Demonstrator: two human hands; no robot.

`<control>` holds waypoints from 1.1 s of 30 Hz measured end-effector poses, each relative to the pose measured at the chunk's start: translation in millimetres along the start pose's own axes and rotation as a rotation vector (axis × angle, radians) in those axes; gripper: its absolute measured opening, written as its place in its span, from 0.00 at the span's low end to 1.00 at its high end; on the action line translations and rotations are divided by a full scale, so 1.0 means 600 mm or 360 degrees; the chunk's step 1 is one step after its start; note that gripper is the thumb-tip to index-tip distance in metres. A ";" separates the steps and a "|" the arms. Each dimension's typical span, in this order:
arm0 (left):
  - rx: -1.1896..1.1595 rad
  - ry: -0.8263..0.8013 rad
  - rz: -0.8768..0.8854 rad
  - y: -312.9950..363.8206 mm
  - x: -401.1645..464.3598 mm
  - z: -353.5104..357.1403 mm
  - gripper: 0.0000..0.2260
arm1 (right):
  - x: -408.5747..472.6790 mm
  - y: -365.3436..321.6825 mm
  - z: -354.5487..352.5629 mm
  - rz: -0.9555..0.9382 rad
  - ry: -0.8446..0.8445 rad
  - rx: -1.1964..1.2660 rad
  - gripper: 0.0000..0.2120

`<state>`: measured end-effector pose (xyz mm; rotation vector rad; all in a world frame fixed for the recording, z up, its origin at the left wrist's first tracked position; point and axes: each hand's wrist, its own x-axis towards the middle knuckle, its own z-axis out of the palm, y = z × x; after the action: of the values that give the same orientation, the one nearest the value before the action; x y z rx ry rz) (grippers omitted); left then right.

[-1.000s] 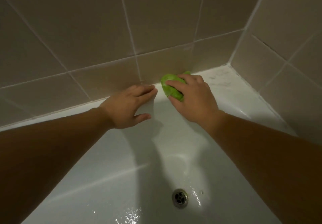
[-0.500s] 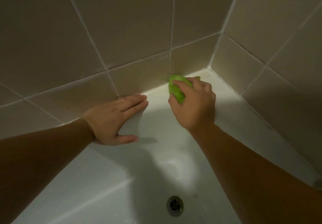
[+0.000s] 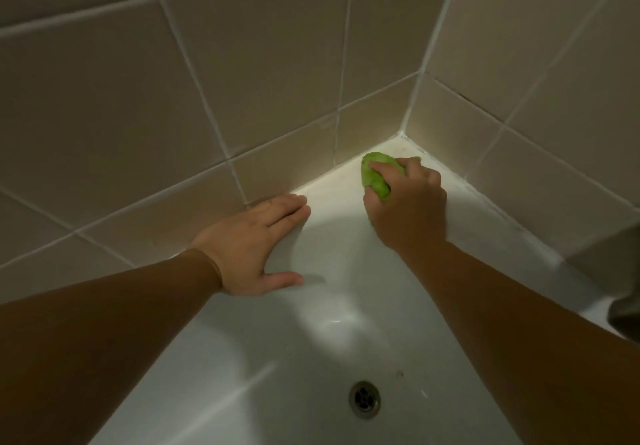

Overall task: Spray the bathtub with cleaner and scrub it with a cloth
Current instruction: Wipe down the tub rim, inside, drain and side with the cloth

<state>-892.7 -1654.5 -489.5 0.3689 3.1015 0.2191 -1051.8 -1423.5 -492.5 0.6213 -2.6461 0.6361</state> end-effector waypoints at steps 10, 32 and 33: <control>0.0004 0.0107 0.0062 0.008 0.053 0.003 0.48 | 0.041 0.031 0.018 -0.0124 -0.0004 0.0120 0.21; 0.0046 0.0158 0.0051 0.030 0.106 0.004 0.49 | -0.016 0.079 -0.032 -0.0020 0.0129 0.0097 0.21; 0.0053 0.0155 0.0051 0.032 0.108 0.004 0.49 | -0.005 0.077 -0.029 -0.0002 0.0118 0.0085 0.21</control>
<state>-951.1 -1620.7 -488.8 0.4213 3.2006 0.1916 -1067.8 -1376.4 -495.0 0.6029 -2.5676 0.7174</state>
